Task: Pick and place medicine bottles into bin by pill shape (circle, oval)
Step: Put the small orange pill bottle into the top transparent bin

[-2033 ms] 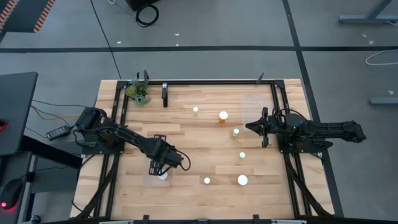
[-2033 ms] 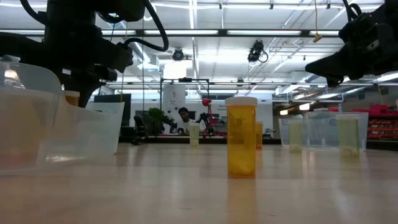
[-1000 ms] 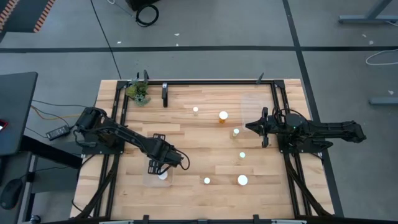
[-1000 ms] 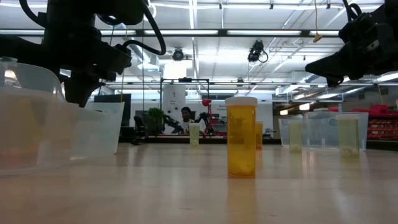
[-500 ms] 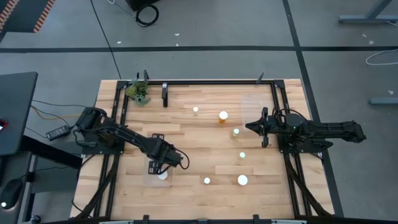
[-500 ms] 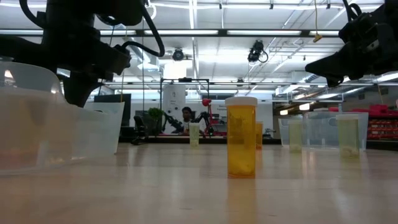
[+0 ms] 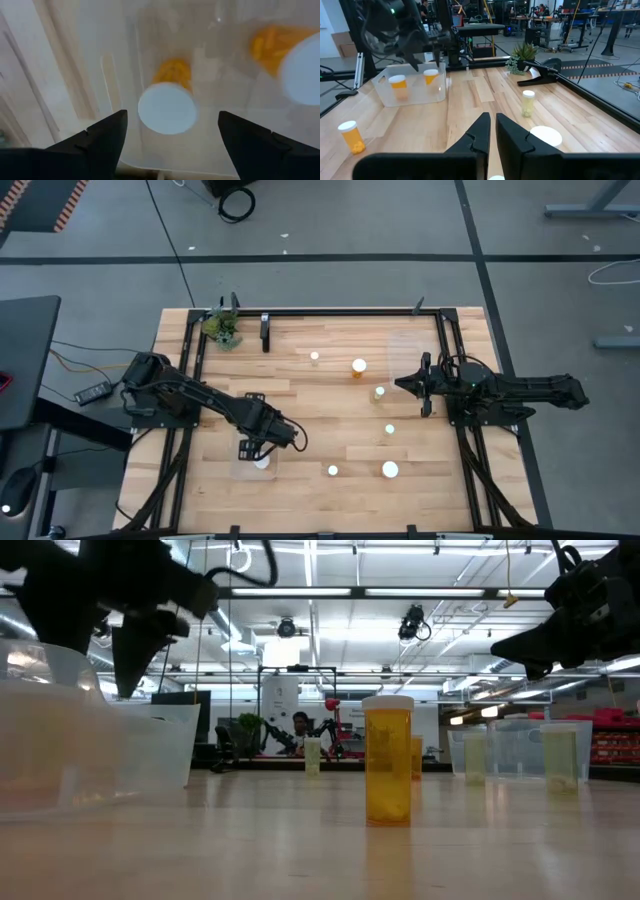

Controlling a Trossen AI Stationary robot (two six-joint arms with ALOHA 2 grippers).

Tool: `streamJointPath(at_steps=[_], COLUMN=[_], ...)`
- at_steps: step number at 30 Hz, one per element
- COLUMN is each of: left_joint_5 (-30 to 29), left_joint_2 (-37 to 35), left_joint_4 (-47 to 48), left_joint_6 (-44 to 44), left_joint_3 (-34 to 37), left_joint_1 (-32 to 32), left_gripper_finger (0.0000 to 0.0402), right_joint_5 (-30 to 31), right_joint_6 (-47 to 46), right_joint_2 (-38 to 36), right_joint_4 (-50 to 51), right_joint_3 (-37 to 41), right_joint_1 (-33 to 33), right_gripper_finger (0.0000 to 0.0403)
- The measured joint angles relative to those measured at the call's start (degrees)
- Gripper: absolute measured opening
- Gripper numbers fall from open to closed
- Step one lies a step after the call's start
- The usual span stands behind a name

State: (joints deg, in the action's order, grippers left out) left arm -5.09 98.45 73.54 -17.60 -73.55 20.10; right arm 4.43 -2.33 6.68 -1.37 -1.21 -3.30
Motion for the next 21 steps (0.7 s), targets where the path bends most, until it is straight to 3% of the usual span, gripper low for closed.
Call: streamJointPath(at_steps=[7,21], left_joint_5=[-1.7,-1.7], left_joint_2=[0.0,2.0], left_joint_4=[-2.9,-16.4], left_joint_6=[0.0,-1.3], left_joint_3=[-5.9,-8.4], left_joint_1=[0.0,1.8], left_gripper_finger=[0.0308,0.0304], right_joint_5=[0.0,0.0], right_joint_6=[0.0,0.0], right_joint_2=[0.0,0.0], right_joint_4=[0.0,0.0], right_joint_3=[0.0,0.0], right_joint_1=[0.0,0.0], right_gripper_finger=[0.0037,0.0037])
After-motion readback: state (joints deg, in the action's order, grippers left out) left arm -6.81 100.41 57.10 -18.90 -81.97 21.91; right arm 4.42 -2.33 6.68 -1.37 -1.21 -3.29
